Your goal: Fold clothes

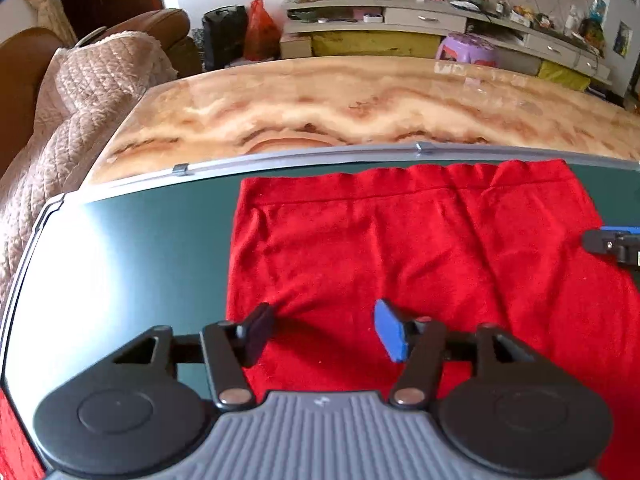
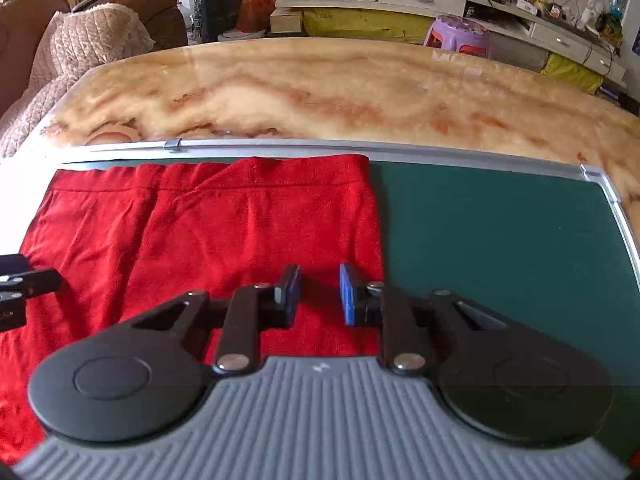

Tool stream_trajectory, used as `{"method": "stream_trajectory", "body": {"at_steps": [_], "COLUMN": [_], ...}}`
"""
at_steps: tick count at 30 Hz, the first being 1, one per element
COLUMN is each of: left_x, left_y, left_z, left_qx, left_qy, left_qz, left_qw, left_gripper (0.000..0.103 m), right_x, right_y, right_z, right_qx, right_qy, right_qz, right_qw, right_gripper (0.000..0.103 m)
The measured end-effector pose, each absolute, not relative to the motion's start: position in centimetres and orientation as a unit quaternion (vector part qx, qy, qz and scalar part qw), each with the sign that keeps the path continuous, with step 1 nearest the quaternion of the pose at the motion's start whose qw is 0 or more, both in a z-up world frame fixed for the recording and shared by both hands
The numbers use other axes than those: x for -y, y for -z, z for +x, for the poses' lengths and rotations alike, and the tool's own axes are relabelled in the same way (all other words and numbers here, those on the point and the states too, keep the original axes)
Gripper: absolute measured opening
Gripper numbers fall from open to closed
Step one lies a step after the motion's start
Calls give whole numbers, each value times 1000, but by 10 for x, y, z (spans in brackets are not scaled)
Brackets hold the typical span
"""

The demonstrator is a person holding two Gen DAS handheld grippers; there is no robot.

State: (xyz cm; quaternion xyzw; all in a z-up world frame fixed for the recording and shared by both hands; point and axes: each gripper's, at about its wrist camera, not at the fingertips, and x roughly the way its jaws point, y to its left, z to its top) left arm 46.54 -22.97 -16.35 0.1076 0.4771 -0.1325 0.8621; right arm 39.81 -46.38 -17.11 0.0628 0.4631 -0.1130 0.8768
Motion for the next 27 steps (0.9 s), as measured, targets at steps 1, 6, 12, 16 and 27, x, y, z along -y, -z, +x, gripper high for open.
{"method": "stream_trajectory", "body": {"at_steps": [1,6,12,16,27], "left_x": [228,223,231,244,242], "left_y": [164,157,135,149,163], "left_z": [466,474,447,436,431], "left_qx": [-477,-494,-489,-508,-496], "left_qy": [126,102,150,166,142], "left_qz": [105,87,54,67,102], "left_qw": [864,859,858,843,850], "left_gripper": [73,63,54,54,80], "right_x": [463,461,437,415,424], "right_y": [171,168,155,160,169], "right_z": [398,400,377,373,365], "right_qx": [-463,-468,-461,-474,-480], "right_qy": [114,119,40,22,71], "right_qz": [62,52,91,76,41], "right_qw": [877,874,882,877,873], "right_gripper": [24,26,28,28,25]}}
